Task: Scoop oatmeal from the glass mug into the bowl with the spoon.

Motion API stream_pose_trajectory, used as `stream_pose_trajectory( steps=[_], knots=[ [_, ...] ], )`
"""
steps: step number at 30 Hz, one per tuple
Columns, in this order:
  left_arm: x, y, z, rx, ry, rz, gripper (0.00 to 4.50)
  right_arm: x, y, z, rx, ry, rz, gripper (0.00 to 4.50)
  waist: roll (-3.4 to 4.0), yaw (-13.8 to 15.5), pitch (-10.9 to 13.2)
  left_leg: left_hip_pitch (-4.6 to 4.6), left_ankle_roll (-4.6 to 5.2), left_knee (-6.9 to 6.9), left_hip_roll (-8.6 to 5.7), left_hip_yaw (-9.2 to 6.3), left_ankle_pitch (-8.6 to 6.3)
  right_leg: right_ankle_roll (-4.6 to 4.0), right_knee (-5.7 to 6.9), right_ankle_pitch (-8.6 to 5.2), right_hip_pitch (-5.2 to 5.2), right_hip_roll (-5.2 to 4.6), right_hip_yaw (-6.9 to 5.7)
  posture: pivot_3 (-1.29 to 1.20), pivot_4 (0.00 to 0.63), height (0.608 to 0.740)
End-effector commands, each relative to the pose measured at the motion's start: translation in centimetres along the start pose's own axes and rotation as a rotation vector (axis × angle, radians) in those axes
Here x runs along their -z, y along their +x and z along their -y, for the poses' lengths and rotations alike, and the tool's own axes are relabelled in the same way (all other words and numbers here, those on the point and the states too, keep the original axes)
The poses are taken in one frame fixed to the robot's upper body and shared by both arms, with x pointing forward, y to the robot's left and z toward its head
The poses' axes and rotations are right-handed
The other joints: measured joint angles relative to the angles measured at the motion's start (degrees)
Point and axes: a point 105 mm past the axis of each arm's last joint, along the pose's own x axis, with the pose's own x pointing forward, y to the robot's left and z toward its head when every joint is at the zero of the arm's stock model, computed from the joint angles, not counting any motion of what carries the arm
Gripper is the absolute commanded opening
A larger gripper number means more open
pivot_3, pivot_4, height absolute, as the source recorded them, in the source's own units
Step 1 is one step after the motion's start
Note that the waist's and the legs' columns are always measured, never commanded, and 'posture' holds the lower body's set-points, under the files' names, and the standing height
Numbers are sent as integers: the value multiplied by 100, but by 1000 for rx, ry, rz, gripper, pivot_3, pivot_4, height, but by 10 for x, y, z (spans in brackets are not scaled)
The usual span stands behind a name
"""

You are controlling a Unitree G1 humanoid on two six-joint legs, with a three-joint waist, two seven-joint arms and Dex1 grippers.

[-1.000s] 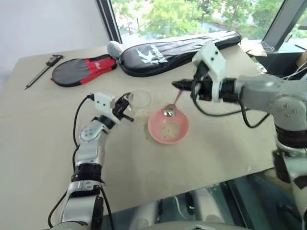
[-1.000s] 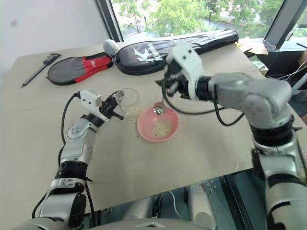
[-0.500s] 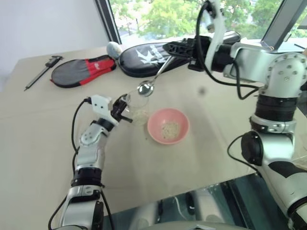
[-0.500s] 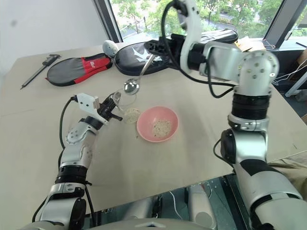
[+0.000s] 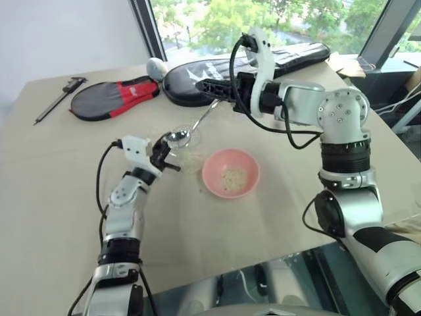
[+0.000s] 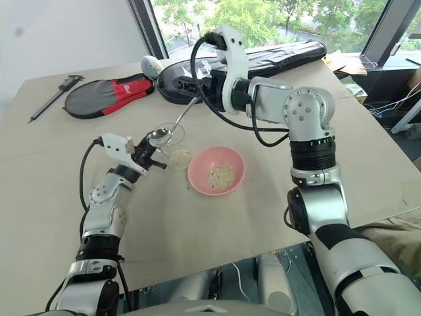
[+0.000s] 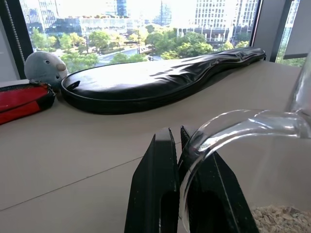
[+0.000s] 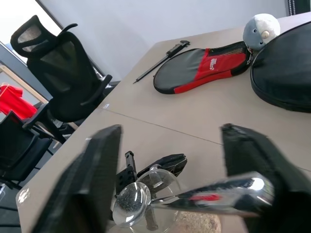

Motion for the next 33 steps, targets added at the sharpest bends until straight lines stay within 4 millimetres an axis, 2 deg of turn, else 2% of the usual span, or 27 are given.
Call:
stream_pose_trajectory(
  steps=[1,28,33],
  knots=[
    [24,-11,-1,-15,-4,-101,0,-10,0,-11,-38,-35,36,4459,0,-1,0,0,0,0,0,0,0,0,-1,0,0,0,0,0,150,740],
    [25,-13,-2,-13,-2,-113,0,-10,-1,0,14,-30,61,4459,0,0,0,0,0,-1,0,-1,0,0,-1,0,0,0,-1,0,150,740],
    [25,-14,-2,-12,-2,-114,0,-11,-5,2,17,-87,60,4459,0,2,0,0,0,-1,0,-1,0,0,-1,0,0,0,-1,0,150,740]
  ],
)
